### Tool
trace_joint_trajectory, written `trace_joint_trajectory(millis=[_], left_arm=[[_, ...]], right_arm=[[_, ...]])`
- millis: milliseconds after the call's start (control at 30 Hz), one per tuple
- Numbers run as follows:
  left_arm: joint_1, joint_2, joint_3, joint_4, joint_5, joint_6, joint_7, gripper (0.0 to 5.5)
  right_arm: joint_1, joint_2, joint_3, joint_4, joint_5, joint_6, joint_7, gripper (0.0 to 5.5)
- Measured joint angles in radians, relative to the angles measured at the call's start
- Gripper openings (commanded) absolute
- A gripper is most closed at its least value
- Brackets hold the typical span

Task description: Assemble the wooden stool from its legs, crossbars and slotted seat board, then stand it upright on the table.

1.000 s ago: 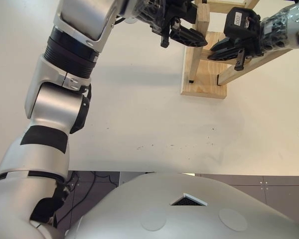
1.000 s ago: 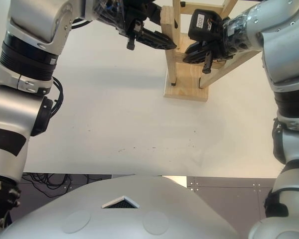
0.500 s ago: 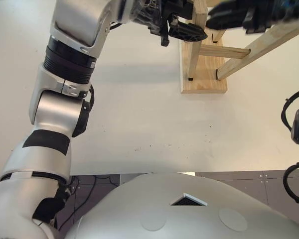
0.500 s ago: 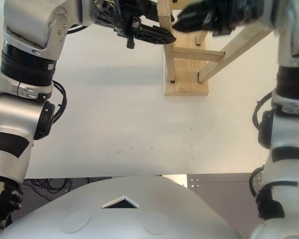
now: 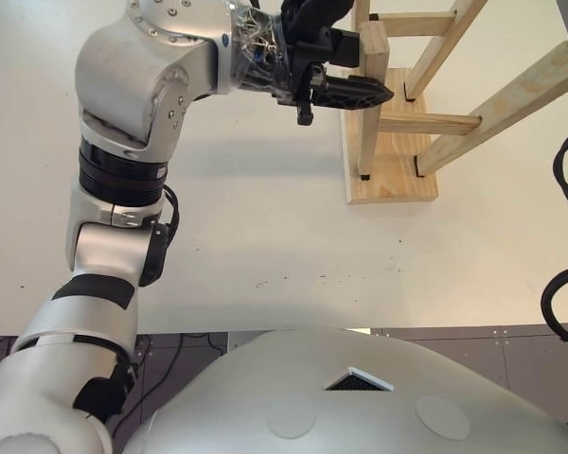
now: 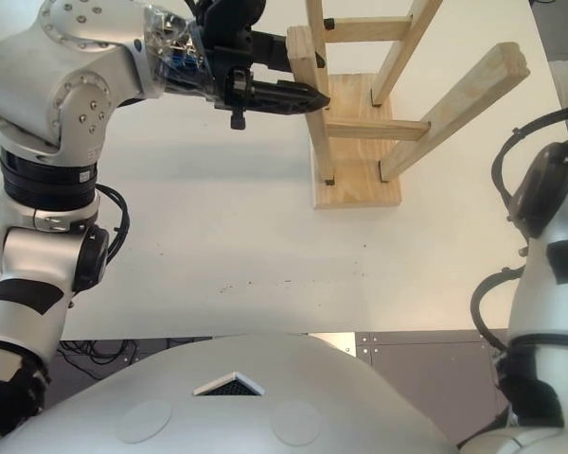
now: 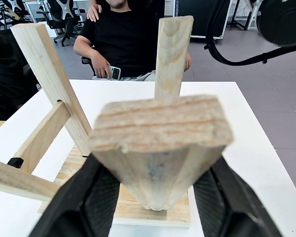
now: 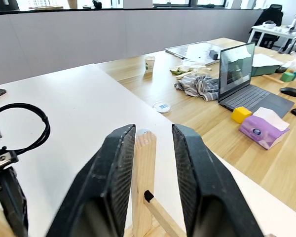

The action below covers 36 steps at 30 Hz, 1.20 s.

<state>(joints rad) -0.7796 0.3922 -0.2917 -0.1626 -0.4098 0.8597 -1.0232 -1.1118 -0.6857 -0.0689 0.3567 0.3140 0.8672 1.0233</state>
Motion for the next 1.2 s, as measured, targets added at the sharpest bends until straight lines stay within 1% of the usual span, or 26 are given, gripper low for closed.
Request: trace_joint_trajectory(millis=[100, 300, 367, 400, 433, 500, 533, 567, 600, 667, 833, 867, 933, 1000, 1033, 1067, 1100, 1167, 1200], left_arm=[[0.006, 0.021, -0.049, -0.057, 0.012, -0.039, 0.006, 2.01], [0.02, 0.044, -0.127, -0.121, 0.042, -0.119, 0.051, 2.01], [0.021, 0.046, -0.159, -0.136, 0.054, -0.159, 0.067, 2.01], [0.024, 0.046, -0.181, -0.143, 0.065, -0.171, 0.08, 2.37], [0.025, 0.048, -0.188, -0.146, 0.075, -0.176, 0.087, 2.51], [0.052, 0.093, -0.265, -0.105, 0.158, -0.137, 0.099, 2.86], [0.127, 0.11, -0.308, -0.054, 0.164, -0.087, 0.093, 3.07], [0.146, 0.107, -0.311, -0.038, 0.158, -0.069, 0.088, 3.18], [0.141, 0.097, -0.295, -0.035, 0.147, -0.059, 0.087, 3.33], [0.105, 0.068, -0.251, -0.019, 0.123, -0.034, 0.085, 3.61], [0.071, 0.063, -0.178, 0.006, 0.114, -0.013, 0.089, 3.61], [0.07, 0.081, -0.146, 0.005, 0.113, -0.012, 0.092, 3.61], [0.076, 0.122, -0.105, -0.005, 0.114, -0.008, 0.096, 3.61], [0.125, 0.197, -0.06, -0.028, 0.119, -0.009, 0.094, 3.61], [0.175, 0.244, -0.029, -0.037, 0.121, -0.007, 0.097, 3.61], [0.204, 0.267, -0.01, -0.038, 0.122, -0.006, 0.103, 3.42], [0.247, 0.293, 0.023, -0.038, 0.125, -0.005, 0.118, 3.34], [0.298, 0.292, 0.092, -0.035, 0.124, -0.005, 0.177, 3.0], [0.332, 0.261, 0.153, -0.032, 0.124, -0.012, 0.241, 2.85]], right_arm=[[0.06, 0.001, 0.015, 0.022, -0.011, -0.033, -0.008, 1.34], [0.113, 0.002, 0.041, 0.021, -0.04, -0.08, -0.03, 1.34], [0.15, 0.008, 0.016, 0.0, -0.04, -0.08, -0.102, 1.34], [0.185, 0.016, -0.017, -0.037, -0.033, -0.078, -0.145, 1.4], [0.213, 0.037, -0.046, -0.078, -0.016, -0.077, -0.172, 1.4], [0.26, 0.1, -0.078, -0.194, 0.048, -0.078, -0.207, 1.4], [0.295, 0.134, -0.09, -0.254, 0.077, -0.1, -0.22, 1.4], [0.344, 0.178, -0.083, -0.272, 0.085, -0.108, -0.229, 1.4], [0.362, 0.204, -0.076, -0.285, 0.09, -0.11, -0.231, 1.4], [0.362, 0.214, -0.09, -0.297, 0.131, -0.127, -0.243, 1.4], [0.354, 0.218, -0.173, -0.283, 0.219, -0.143, -0.273, 1.4], [0.337, 0.24, -0.203, -0.284, 0.25, -0.135, -0.287, 1.4], [0.304, 0.247, -0.229, -0.283, 0.312, -0.111, -0.312, 1.4], [0.255, 0.247, -0.291, -0.277, 0.375, -0.089, -0.361, 1.4], [0.221, 0.244, -0.344, -0.266, 0.405, -0.089, -0.408, 1.4], [0.2, 0.243, -0.377, -0.253, 0.421, -0.091, -0.448, 1.4], [0.168, 0.241, -0.434, -0.229, 0.438, -0.106, -0.511, 1.4], [0.123, 0.234, -0.538, -0.166, 0.472, -0.143, -0.628, 1.4], [0.118, 0.2, -0.606, -0.119, 0.471, -0.174, -0.69, 1.4]])
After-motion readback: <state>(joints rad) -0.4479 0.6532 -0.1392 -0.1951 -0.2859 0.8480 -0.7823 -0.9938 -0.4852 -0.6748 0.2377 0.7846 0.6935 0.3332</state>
